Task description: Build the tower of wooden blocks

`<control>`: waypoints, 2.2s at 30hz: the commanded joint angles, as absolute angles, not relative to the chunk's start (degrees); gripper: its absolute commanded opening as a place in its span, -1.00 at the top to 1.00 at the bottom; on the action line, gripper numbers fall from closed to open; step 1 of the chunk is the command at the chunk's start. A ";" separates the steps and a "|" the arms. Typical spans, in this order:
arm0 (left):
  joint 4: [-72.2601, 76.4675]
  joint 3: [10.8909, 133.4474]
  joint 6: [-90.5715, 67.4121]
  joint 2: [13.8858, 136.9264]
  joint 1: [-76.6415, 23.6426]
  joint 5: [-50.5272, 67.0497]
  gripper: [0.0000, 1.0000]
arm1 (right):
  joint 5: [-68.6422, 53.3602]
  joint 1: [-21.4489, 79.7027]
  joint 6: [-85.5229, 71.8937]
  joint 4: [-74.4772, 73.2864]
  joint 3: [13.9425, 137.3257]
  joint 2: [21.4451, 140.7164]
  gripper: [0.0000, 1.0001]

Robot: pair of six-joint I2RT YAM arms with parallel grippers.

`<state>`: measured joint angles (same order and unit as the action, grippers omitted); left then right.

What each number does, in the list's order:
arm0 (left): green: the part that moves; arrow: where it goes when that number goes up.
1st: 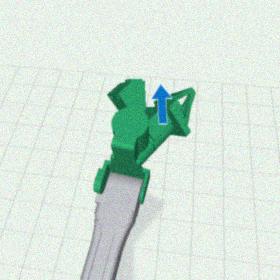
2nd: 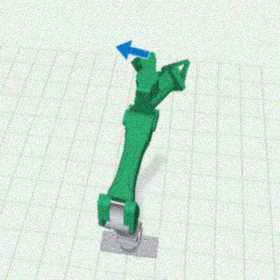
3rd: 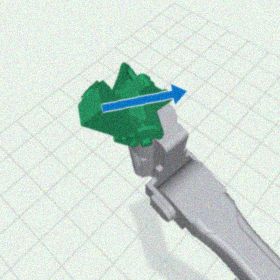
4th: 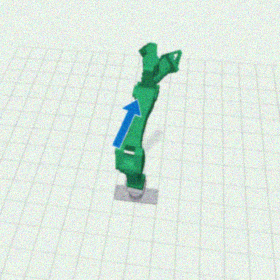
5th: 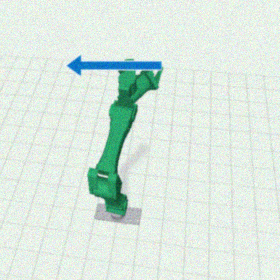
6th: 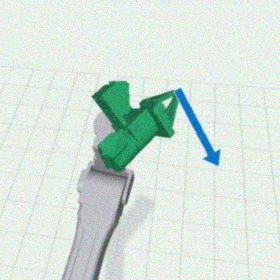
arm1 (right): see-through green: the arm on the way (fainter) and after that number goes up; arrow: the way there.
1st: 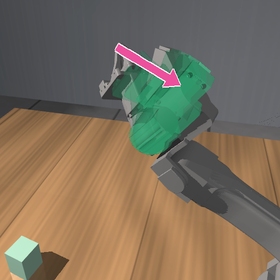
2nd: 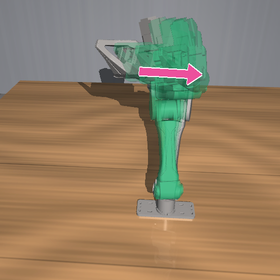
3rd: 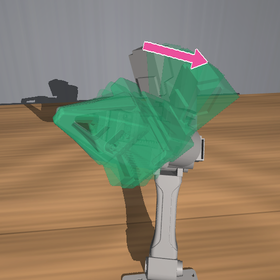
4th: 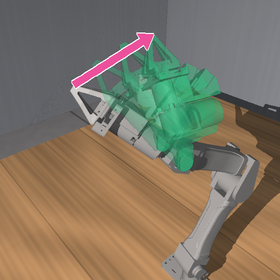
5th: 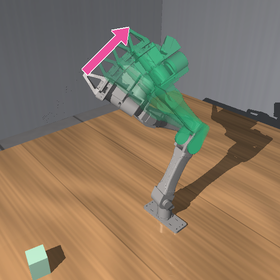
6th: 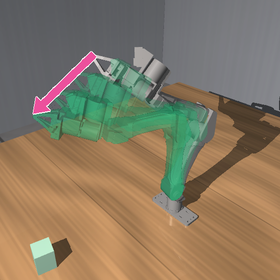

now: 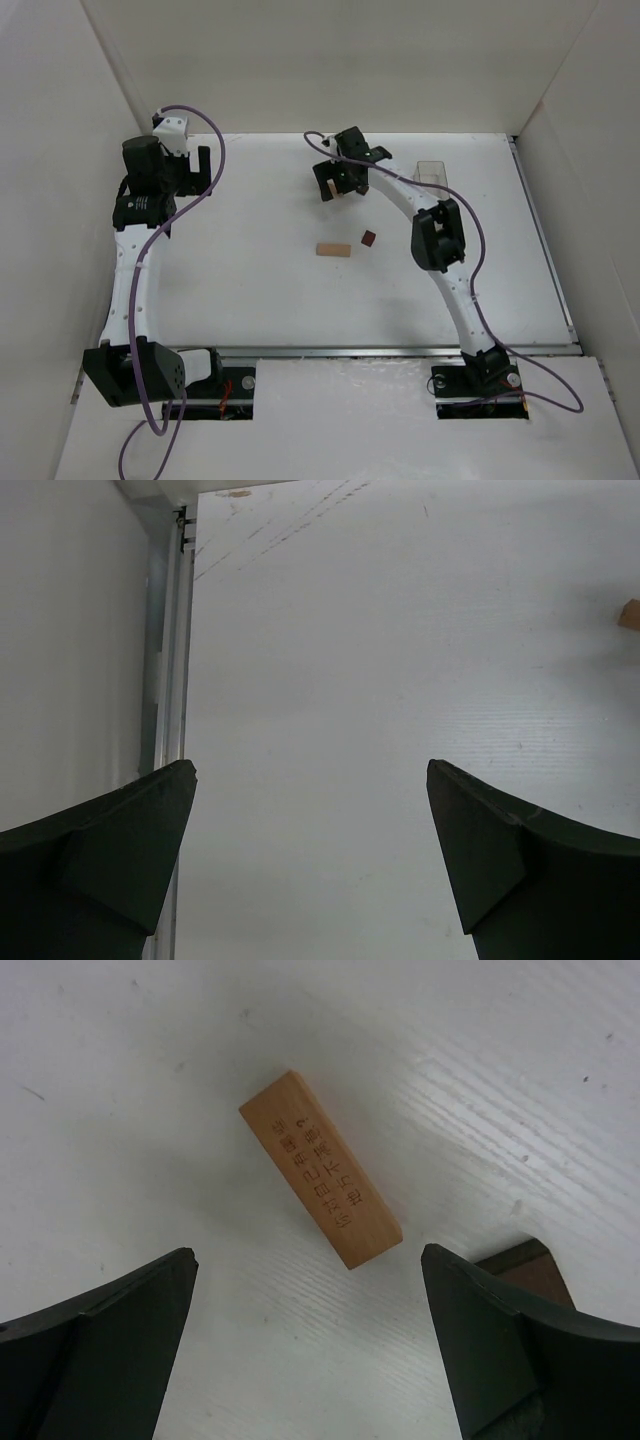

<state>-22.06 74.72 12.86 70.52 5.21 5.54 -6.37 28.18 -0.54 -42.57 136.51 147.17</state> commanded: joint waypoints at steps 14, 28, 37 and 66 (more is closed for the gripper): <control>-20.91 74.18 13.88 70.22 4.92 6.50 -1.00 | 0.45 29.27 -4.13 -42.28 143.88 152.13 -0.73; -27.85 76.55 23.01 70.22 4.40 18.52 -1.00 | -8.25 29.79 -0.62 -38.86 140.98 146.28 1.00; -32.78 85.07 34.89 72.51 -3.57 41.75 -0.61 | -31.71 28.04 6.85 10.98 87.86 99.80 1.00; -25.31 93.96 33.66 84.19 -22.06 61.71 -0.32 | -43.77 27.51 3.96 21.88 58.36 72.69 1.00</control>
